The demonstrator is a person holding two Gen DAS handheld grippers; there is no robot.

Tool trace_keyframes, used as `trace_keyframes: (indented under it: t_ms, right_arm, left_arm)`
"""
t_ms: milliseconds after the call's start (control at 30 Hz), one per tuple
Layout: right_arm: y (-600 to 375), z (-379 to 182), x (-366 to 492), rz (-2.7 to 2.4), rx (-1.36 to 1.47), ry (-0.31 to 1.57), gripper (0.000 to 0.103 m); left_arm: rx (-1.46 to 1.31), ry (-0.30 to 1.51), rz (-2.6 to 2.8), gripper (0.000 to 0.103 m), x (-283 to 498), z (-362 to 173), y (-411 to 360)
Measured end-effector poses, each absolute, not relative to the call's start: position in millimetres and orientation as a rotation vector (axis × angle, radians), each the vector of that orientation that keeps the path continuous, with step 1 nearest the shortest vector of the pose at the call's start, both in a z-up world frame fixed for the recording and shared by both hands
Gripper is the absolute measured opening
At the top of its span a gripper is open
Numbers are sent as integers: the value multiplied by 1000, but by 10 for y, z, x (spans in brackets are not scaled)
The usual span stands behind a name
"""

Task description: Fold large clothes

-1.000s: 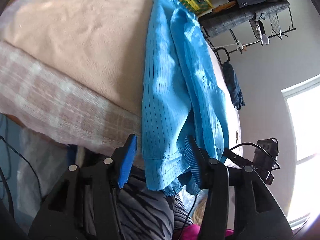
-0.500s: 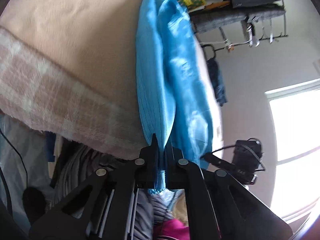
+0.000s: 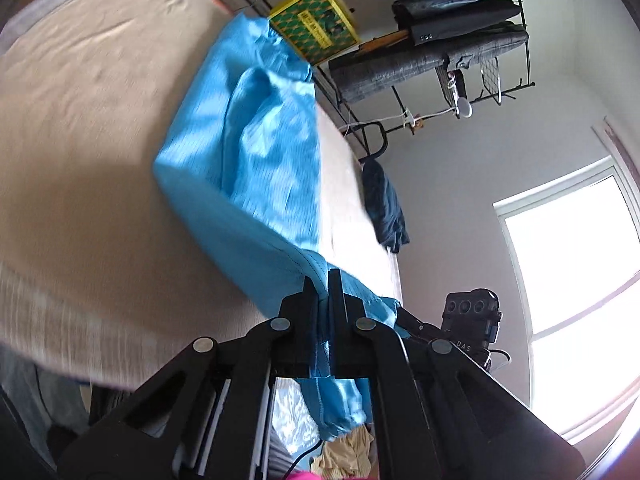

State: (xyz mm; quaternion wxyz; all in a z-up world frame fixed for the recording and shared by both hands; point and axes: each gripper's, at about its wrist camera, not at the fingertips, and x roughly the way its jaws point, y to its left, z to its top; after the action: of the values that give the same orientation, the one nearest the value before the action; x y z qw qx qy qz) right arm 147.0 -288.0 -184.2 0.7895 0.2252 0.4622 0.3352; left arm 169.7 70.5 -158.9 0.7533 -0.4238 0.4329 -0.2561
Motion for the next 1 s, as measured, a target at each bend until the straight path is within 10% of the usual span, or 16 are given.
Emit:
trace_keyframes:
  t_ms: [800, 933, 1000]
  right_arm:
    - [-2593, -2034, 3480, 494, 288, 1039, 0]
    - [-2597, -2106, 3678, 497, 302, 1057, 15]
    - [-2633, -2074, 3710, 502, 333, 1053, 31]
  left_arm:
    - [-792, 972, -285, 1, 3448, -2147, 722]
    - [-768, 977, -246, 2, 3525, -2204, 728]
    - [-785, 983, -252, 18, 3548, -2197, 760]
